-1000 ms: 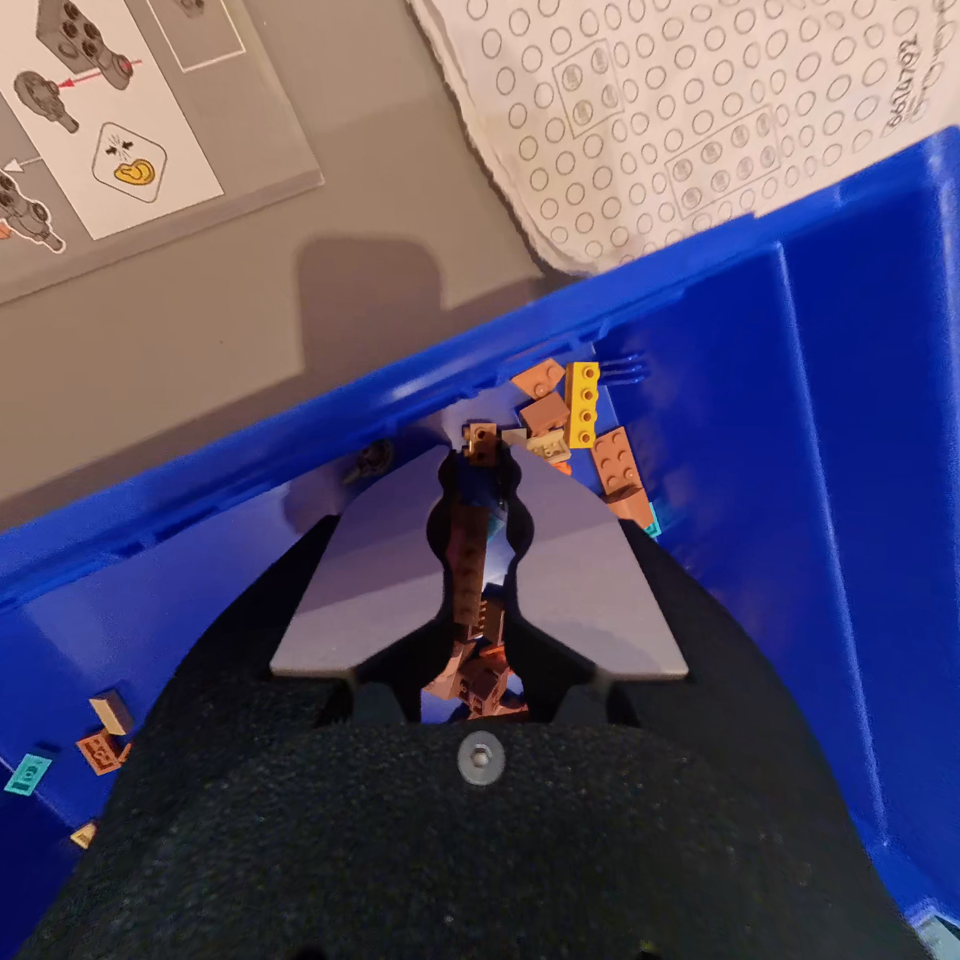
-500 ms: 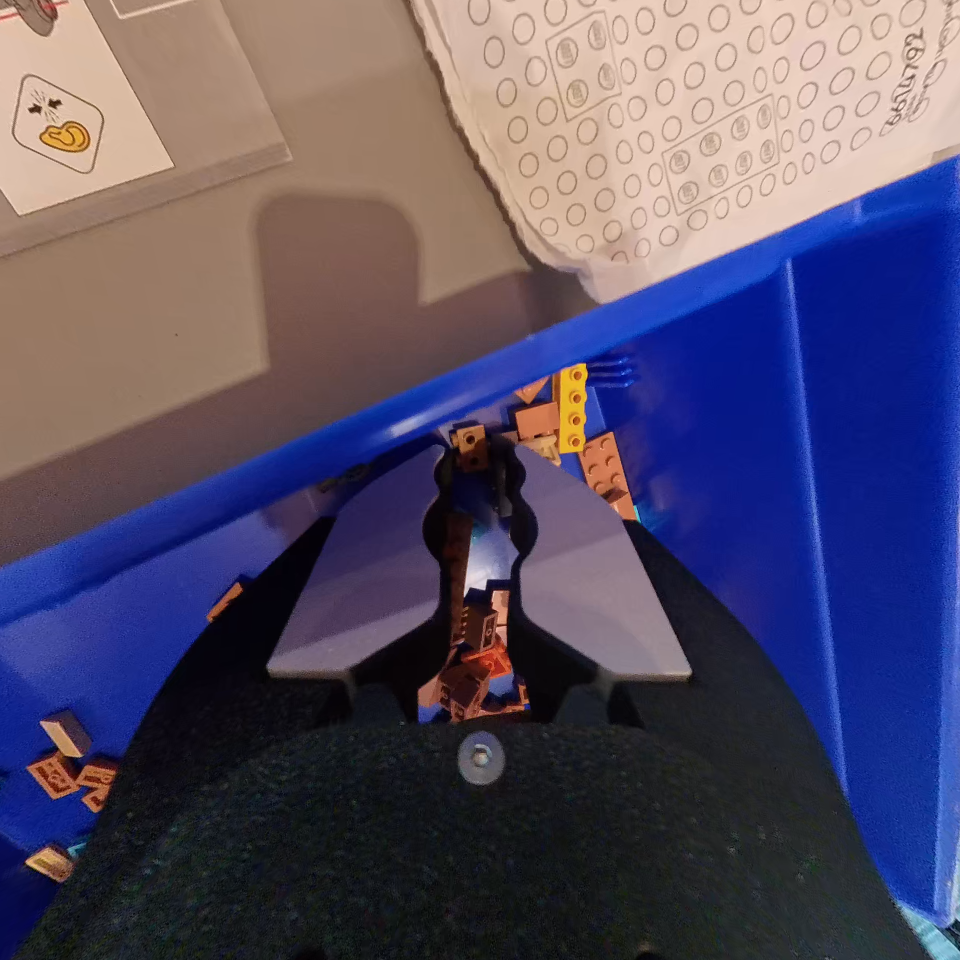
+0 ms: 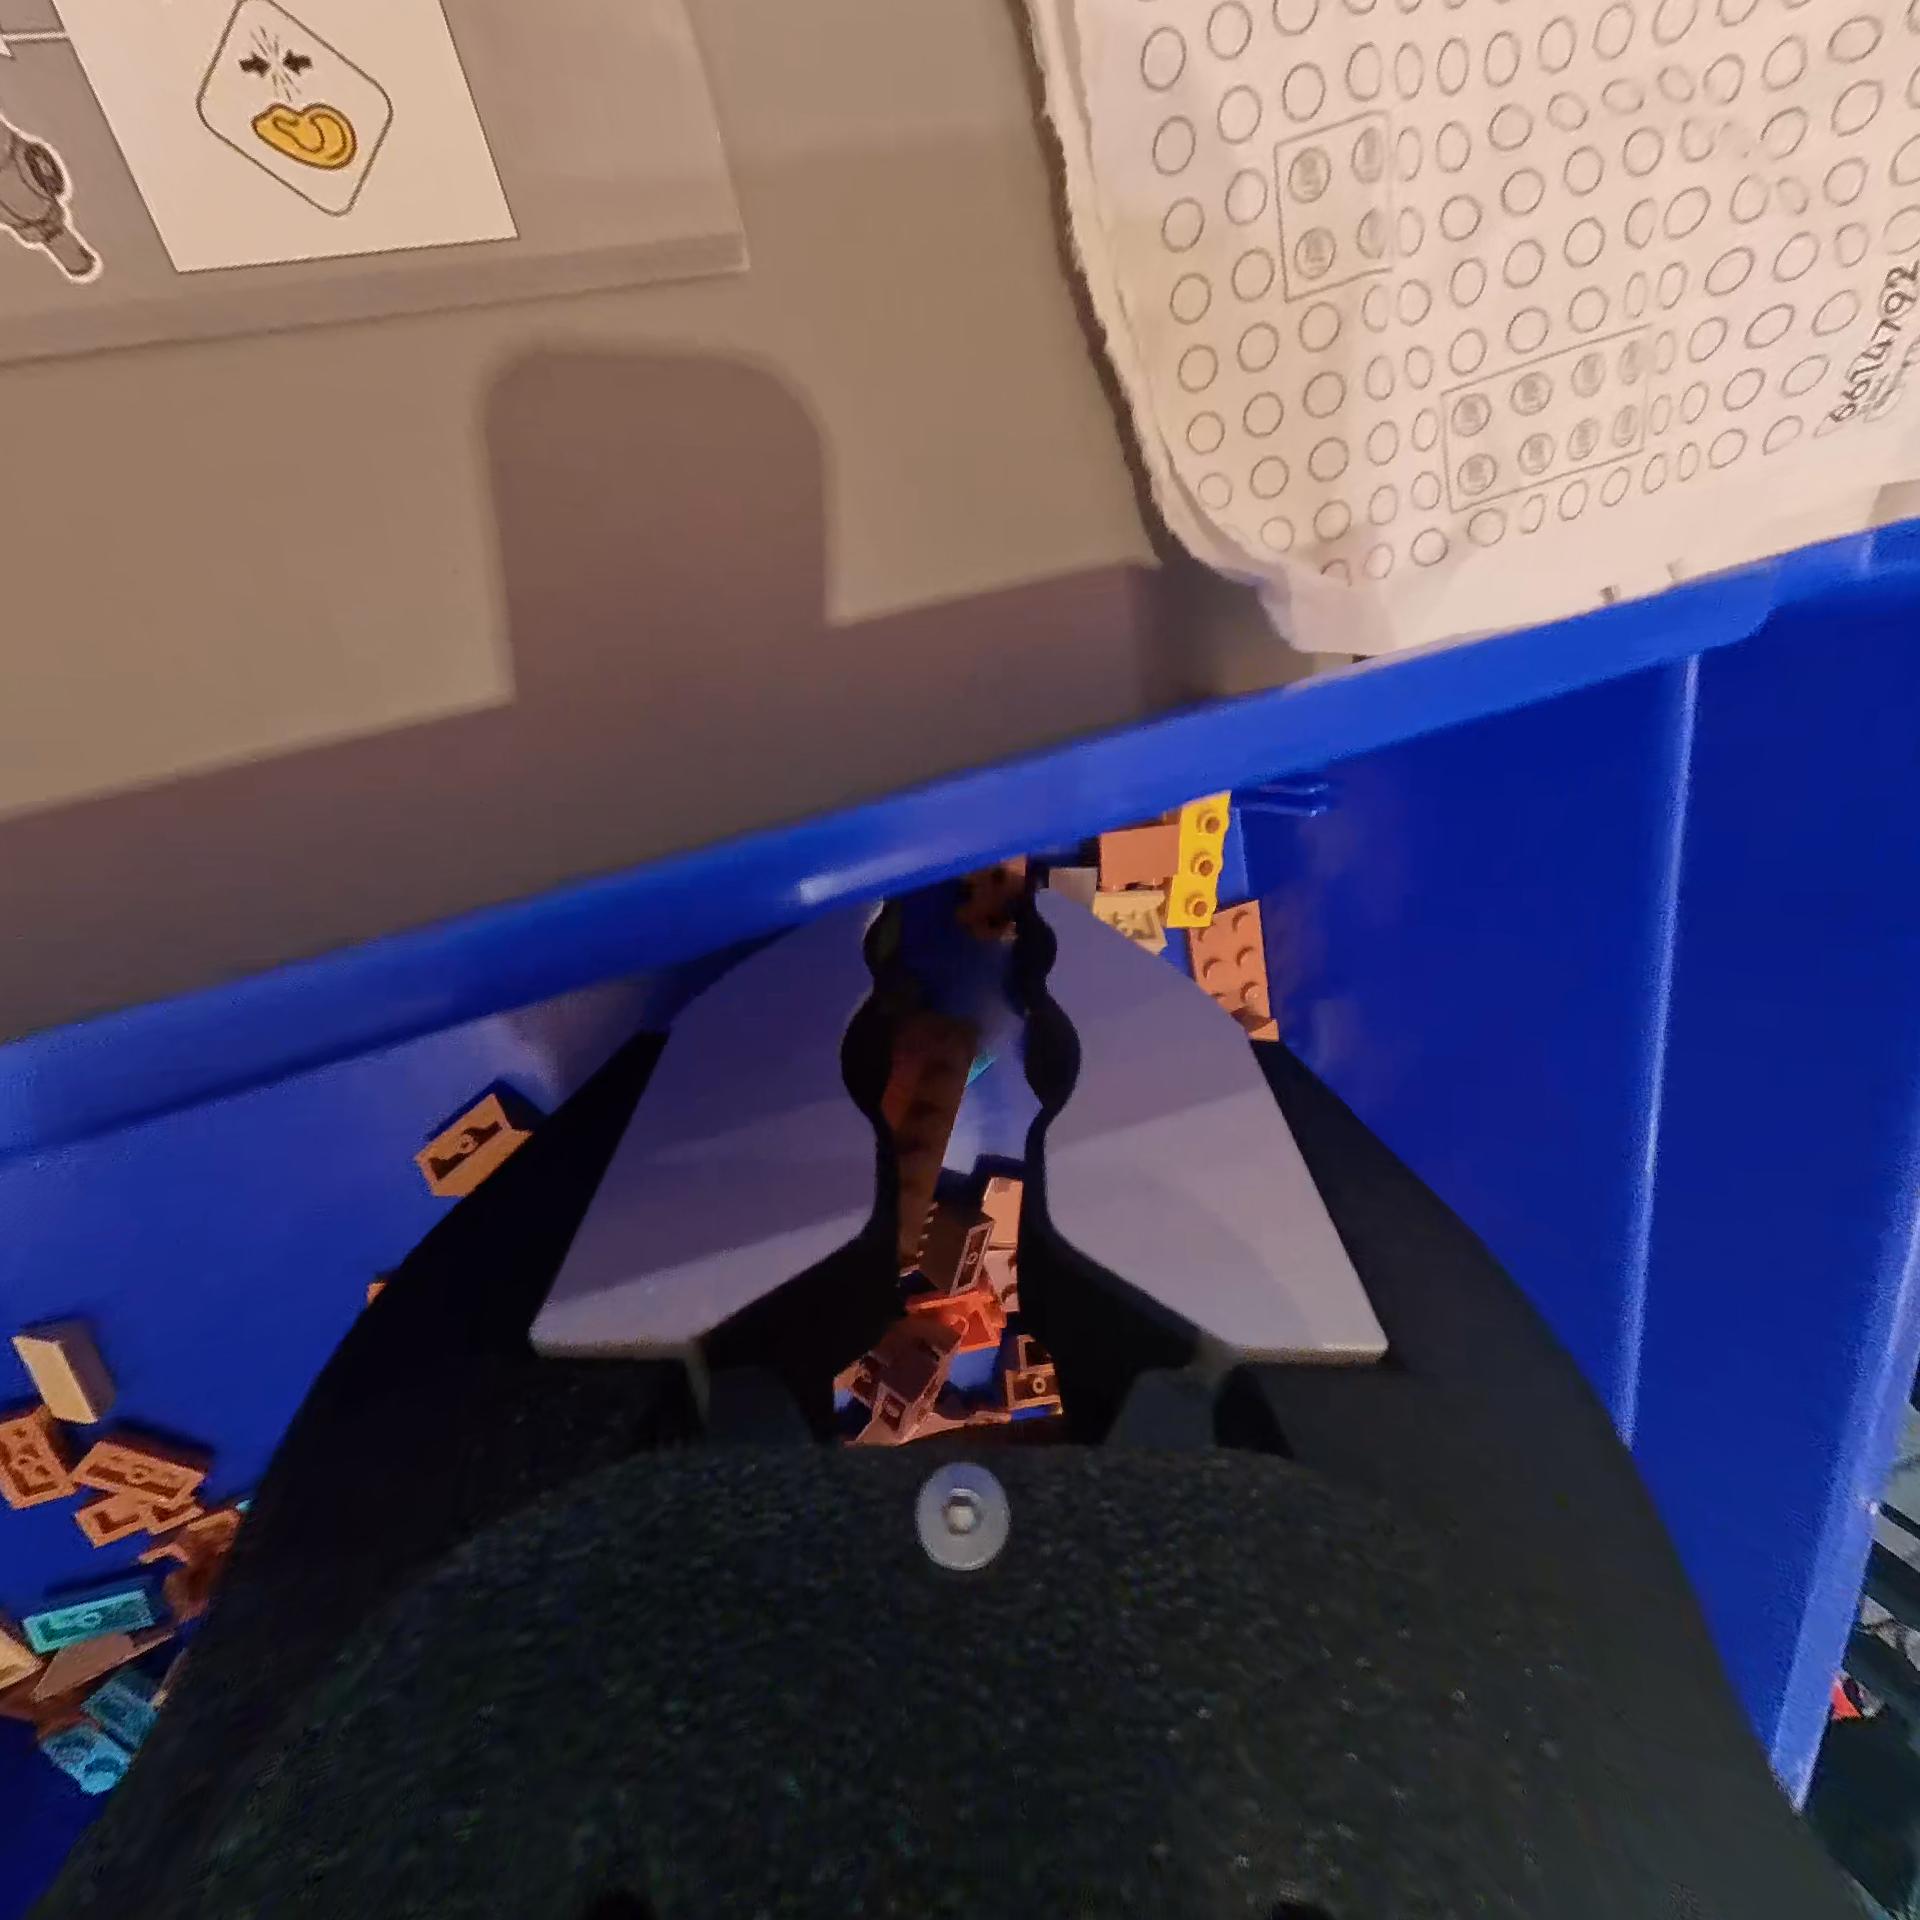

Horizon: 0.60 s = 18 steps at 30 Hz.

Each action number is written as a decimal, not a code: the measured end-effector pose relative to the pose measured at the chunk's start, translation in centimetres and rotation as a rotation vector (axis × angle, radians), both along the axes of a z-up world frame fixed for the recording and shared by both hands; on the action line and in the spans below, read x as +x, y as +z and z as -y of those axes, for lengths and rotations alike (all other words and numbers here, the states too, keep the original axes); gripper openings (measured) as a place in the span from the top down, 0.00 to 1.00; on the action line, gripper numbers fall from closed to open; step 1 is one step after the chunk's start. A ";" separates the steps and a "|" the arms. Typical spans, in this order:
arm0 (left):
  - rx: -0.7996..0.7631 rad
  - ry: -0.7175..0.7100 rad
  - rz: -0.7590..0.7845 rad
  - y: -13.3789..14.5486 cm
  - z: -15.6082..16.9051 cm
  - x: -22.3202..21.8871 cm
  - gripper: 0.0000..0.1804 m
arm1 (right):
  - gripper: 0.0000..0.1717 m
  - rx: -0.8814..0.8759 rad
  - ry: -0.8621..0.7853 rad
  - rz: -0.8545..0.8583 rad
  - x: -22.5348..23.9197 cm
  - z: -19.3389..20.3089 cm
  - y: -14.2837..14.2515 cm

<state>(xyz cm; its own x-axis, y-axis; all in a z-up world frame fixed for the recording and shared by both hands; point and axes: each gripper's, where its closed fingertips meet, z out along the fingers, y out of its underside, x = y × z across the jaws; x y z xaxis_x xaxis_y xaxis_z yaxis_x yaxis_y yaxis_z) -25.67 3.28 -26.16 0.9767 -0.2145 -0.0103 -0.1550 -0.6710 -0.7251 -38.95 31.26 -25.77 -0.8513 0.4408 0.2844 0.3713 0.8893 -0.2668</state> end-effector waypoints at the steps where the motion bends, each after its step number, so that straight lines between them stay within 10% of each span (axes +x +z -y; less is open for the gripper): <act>1: 0.000 0.000 -0.001 0.0 0.0 0.0 0.96 | 0.87 -0.004 -0.001 0.010 0.1 0.0 0.0; 18: 0.001 -0.001 -0.002 0.0 0.0 0.0 0.96 | 0.92 -0.059 -0.049 0.093 0.5 0.2 -0.3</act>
